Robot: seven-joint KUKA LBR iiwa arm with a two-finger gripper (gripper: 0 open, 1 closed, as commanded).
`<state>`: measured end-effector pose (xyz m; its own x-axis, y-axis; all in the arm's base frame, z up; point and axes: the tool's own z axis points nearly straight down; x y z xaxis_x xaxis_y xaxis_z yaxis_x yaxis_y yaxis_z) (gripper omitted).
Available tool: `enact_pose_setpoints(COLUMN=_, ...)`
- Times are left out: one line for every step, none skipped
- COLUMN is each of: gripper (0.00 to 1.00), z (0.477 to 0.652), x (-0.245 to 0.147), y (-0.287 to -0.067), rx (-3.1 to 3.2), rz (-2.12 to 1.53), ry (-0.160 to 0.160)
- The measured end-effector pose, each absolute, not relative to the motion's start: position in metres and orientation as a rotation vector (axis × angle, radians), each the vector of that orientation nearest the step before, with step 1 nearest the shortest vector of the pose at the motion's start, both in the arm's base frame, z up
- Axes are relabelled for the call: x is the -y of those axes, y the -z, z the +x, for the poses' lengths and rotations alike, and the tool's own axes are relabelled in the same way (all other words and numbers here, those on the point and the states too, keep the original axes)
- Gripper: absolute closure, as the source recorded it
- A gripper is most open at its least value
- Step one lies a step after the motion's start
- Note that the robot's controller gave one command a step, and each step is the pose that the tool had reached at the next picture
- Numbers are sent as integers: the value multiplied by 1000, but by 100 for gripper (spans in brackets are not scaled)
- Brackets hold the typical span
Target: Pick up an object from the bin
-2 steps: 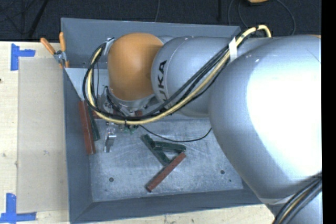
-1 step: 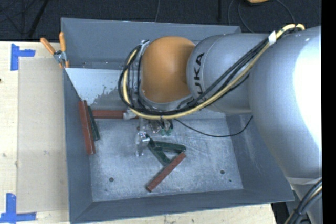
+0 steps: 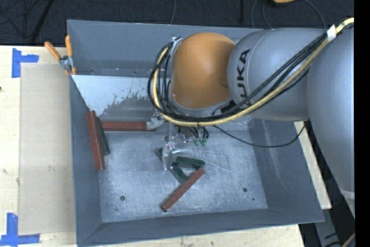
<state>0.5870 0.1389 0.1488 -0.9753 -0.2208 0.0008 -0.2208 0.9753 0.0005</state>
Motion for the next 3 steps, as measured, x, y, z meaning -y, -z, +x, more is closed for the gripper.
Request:
enact_pose_setpoints(gripper=0, z=578, x=-118, y=-128, rx=3141, rz=-120, ry=1)
enact_pose_setpoints(gripper=100, z=568, x=-54, y=-78, rx=3155, rz=278, ry=11)
enact_pose_setpoints(gripper=100, z=568, x=-54, y=-78, rx=3155, rz=277, ry=11)
